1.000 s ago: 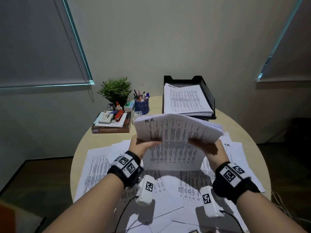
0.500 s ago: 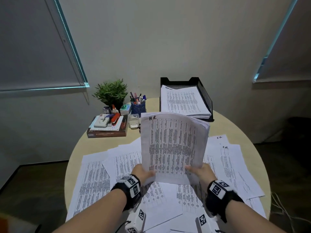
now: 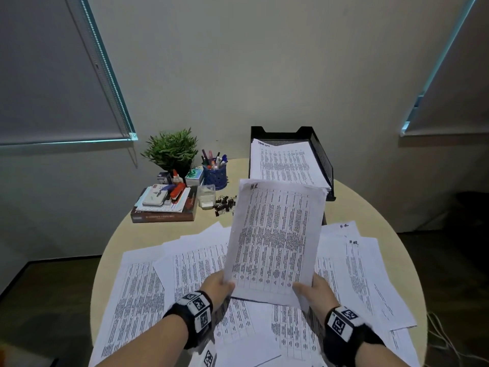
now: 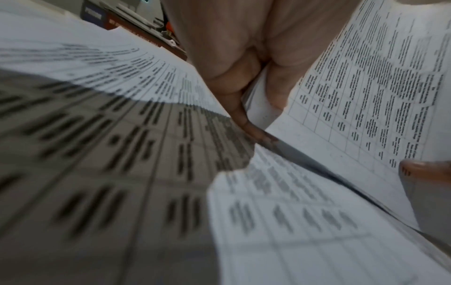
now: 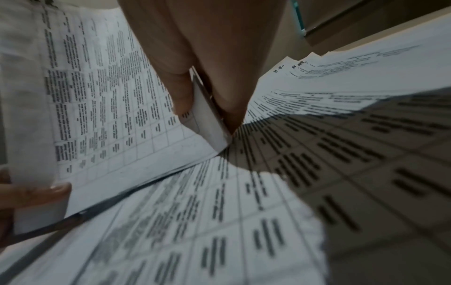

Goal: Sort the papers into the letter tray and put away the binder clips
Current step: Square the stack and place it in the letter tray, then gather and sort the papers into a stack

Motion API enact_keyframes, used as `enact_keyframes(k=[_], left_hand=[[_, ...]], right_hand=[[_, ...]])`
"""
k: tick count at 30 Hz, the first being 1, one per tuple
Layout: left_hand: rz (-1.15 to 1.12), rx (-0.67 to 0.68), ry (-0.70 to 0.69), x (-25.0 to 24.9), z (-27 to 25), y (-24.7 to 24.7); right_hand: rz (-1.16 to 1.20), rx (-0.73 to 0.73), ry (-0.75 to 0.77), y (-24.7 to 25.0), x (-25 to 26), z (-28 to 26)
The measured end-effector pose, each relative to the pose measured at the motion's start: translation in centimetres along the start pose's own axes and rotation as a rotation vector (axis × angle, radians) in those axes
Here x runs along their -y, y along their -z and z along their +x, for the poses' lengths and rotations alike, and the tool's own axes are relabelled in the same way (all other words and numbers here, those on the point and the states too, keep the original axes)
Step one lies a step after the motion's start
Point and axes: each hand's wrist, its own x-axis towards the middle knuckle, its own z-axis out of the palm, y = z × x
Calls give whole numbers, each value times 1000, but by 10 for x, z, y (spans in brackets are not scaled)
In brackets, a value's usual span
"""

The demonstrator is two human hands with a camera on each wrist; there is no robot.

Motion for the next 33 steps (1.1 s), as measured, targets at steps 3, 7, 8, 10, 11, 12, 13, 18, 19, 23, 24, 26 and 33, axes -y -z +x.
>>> enact_keyframes(k=[3, 7, 8, 10, 11, 12, 13, 18, 19, 23, 24, 26, 33], left_hand=[[-43, -13, -33, -29, 7, 8], [-150, -14, -91, -83, 27, 25], [-158, -17, -94, -98, 34, 30], [-204, -6, -84, -127, 48, 38], [-239, 2, -73, -140, 55, 41], [-271, 9, -63, -151, 61, 44], [-303, 9, -57, -162, 69, 47], [-348, -34, -93, -205, 107, 62], [-375, -38, -86, -209, 116, 65], [-328, -40, -35, -217, 146, 71], [-274, -65, -19, -217, 149, 71], [-89, -154, -9, -218, 157, 69], [588, -285, -49, -216, 154, 67]], right_hand=[[-5, -37, 46, 13, 18, 5], [-88, -112, 158, 41, 66, 24], [-103, -129, 177, 49, 79, 30], [-79, -158, 196, 66, 104, 46], [-69, -173, 201, 73, 116, 53], [-67, -187, 208, 81, 126, 62], [-59, -188, 221, 87, 136, 71], [88, -98, 184, 110, 176, 112], [84, -96, 170, 113, 182, 121], [41, -175, 134, 115, 191, 159], [32, -190, 118, 113, 189, 167], [-102, -208, 92, 111, 182, 179], [-723, -361, 145, 101, 180, 176]])
